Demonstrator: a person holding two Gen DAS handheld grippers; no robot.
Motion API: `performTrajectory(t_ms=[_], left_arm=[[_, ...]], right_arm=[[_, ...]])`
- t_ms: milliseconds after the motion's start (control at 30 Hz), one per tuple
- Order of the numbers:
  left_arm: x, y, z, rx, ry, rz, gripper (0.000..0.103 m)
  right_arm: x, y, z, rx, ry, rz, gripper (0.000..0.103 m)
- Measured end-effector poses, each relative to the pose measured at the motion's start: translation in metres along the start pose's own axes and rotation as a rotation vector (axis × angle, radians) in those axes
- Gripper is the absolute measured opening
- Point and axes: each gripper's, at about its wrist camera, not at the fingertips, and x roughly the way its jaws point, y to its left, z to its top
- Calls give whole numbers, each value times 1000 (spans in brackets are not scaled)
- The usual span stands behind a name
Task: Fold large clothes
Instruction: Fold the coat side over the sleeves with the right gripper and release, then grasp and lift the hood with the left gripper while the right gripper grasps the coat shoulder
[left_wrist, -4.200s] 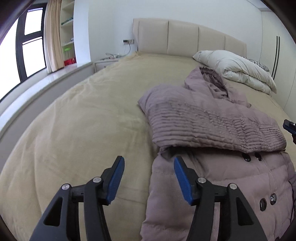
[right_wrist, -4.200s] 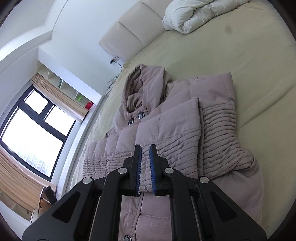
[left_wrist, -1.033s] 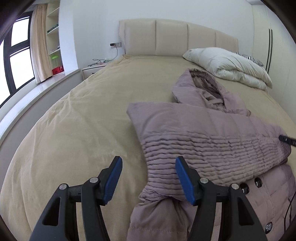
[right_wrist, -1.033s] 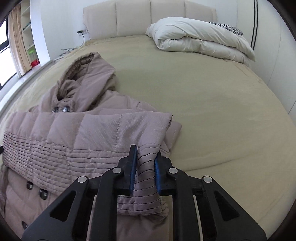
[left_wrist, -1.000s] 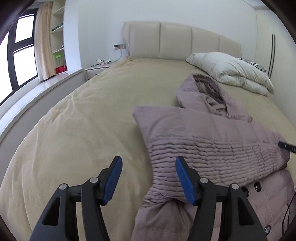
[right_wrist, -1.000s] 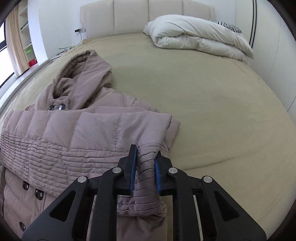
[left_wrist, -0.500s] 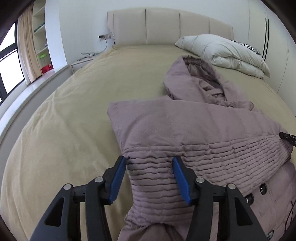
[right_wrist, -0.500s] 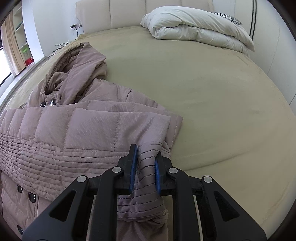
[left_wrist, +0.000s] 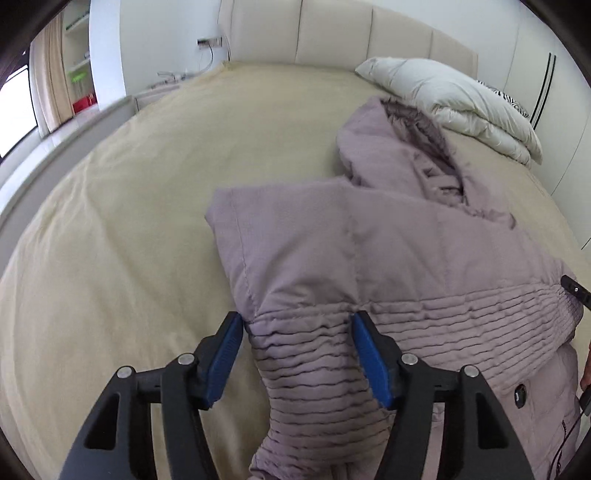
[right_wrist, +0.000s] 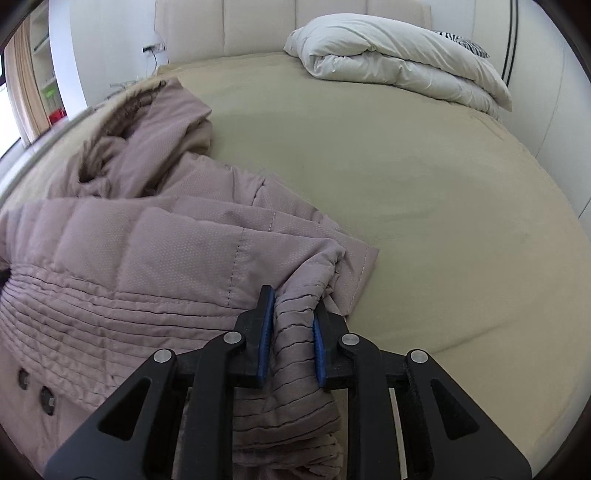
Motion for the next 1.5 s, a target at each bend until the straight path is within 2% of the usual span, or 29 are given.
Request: performTrajectory(t_ms=[67,167,200,233,300,367,467,533,633,700,767,833,967,1033,1067,1100,1167,1200,1267,1333,1367,1400,1433,1467,1500], left_arm=[[-17,-13,7,32,-61,24,65],[-20,-33,26,97,-111,63,74],[-14,-40,30,118,-100,77,75],[-4,-46,32,139,-73,92,75],[22,-52,26,184,19,121,79],[40,-47,20,190,26,136,89],[41,-33,16,112,34,86,91],[41,-33,16,123,35,93,92],[42,-32,16,121,36,94,92],[41,-35,17,123,34,99,92],[43,-36,15,124,35,102,92],[43,-35,15,121,42,99,92],[42,-30,16,100,39,74,92],[32,-26,17,79,34,58,91],[23,-23,18,68,26,58,87],[12,-21,21,53,5,50,85],[-10,-18,32,38,-66,24,86],[-14,-17,39,36,-78,9,86],[-12,-16,56,7,-62,-61,88],[1,-18,74,-10,-34,-105,89],[8,-22,82,-2,-26,-91,89],[15,-27,90,15,-21,-78,89],[20,-33,97,25,-15,-85,89],[26,-37,106,20,-3,-106,89],[33,-39,116,10,8,-119,89]], right_arm=[[-28,-11,1,78,-67,43,19],[-58,1,8,69,-134,30,24],[-60,13,12,33,-132,15,33],[-60,25,16,-8,-130,13,56],[-56,42,19,-58,-141,46,79],[-49,45,17,-42,-144,40,80],[-27,25,9,64,-64,74,80],[-17,-1,-2,132,-19,65,80],[-22,-49,-13,319,-25,128,80],[-39,-66,-14,406,-92,125,80],[-58,-60,-9,371,-183,142,80],[-66,-32,7,266,-210,190,80],[-56,40,27,31,-155,279,80],[-23,64,25,-32,-33,219,81],[4,68,18,-46,68,192,81],[19,74,10,-94,87,164,83],[19,89,0,-239,25,88,83],[15,92,-1,-256,19,68,83],[-2,89,4,-189,-30,64,83],[-27,75,2,-63,-174,160,83],[-30,71,1,-17,-212,218,84],[-26,70,-4,4,-201,254,90],[-10,74,-6,-6,-137,276,91],[6,81,-12,-52,-92,246,92],[12,89,-18,-116,-114,200,96]])
